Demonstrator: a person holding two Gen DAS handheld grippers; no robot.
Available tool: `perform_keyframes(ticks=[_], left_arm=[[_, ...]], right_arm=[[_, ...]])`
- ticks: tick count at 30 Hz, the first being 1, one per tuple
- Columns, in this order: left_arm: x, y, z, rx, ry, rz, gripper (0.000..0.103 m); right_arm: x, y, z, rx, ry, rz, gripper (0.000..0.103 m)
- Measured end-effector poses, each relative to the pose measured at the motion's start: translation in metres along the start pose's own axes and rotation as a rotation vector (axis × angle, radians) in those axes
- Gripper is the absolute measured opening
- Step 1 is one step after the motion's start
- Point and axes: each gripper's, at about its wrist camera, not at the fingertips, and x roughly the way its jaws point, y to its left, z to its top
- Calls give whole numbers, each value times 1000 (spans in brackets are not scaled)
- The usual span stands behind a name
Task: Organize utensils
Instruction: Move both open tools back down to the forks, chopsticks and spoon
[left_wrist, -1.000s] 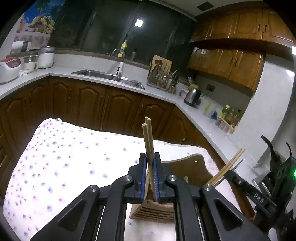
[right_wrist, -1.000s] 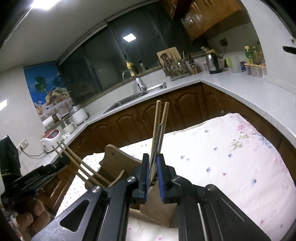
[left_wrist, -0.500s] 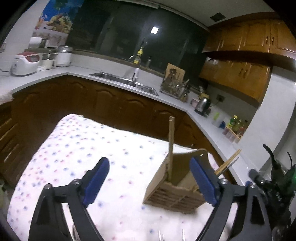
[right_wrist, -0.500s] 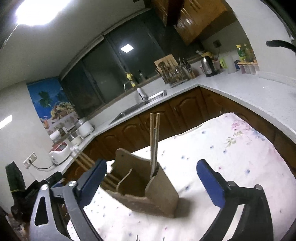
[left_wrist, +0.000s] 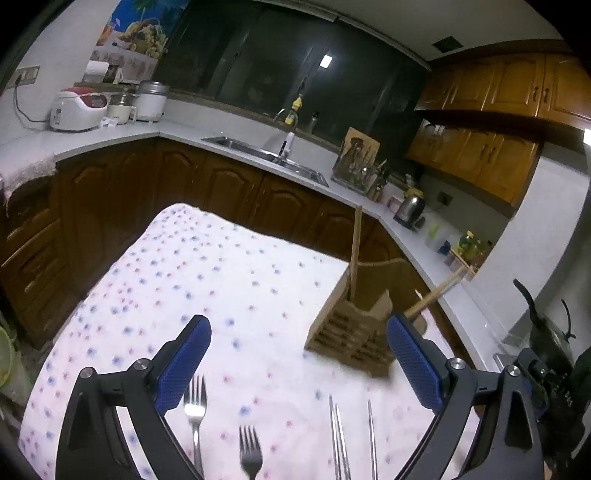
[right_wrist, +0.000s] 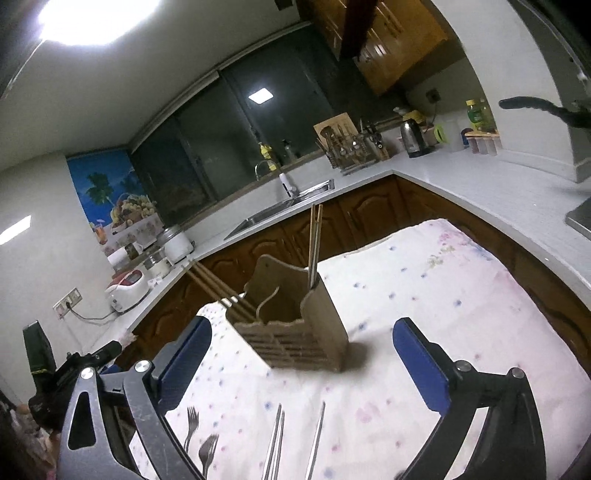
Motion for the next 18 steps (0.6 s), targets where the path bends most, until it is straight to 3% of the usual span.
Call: perform_keyframes(ticks=[9,18], left_arm=[[-34,12,-19,-19,54,14,97],[-49,0,-30,-11,96,6,97]], right_arm=[[-44,-7,-35,-22,49,-49,100],[-71,-20,-63,-14,78,-106,100]])
